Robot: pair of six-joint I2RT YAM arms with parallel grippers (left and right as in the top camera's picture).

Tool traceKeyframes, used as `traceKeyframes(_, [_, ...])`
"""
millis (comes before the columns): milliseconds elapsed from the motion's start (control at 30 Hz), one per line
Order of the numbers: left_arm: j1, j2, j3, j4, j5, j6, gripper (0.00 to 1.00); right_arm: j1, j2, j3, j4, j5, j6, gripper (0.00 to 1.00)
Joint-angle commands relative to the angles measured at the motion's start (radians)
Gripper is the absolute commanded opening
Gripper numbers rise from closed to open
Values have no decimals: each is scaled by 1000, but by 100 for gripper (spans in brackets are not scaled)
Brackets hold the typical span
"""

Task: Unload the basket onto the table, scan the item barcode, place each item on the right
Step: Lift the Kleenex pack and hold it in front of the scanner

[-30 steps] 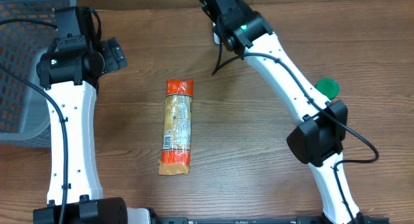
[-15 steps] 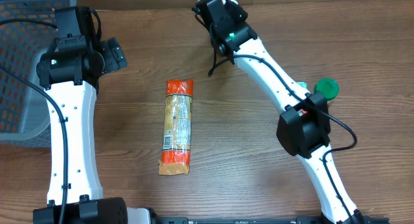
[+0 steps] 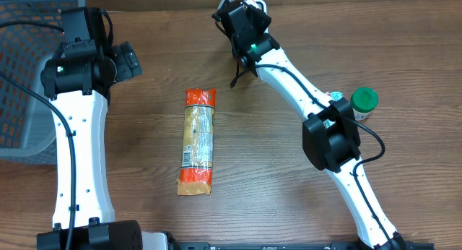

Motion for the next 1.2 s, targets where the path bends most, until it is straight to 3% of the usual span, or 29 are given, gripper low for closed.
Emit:
traceKeyframes(0, [-1, -14, 18, 1, -13, 8, 100, -10, 13, -19, 13, 18, -9, 3])
traceKeyframes(267, [-1, -14, 18, 0, -13, 8, 100, -10, 13, -20, 15, 18, -113, 4])
traceKeyframes(633, [-1, -14, 18, 0, -13, 8, 100, -10, 13, -20, 96, 163, -113, 3])
traceKeyframes(867, [-1, -14, 18, 0, -13, 8, 100, -8, 13, -20, 65, 132, -103, 3])
traceKeyframes(1000, [-1, -14, 18, 1, -13, 8, 100, 8, -33, -19, 40, 195, 56, 3])
traceKeyframes(1167, [-1, -14, 18, 1, -13, 8, 100, 23, -158, -19, -134, 193, 206, 3])
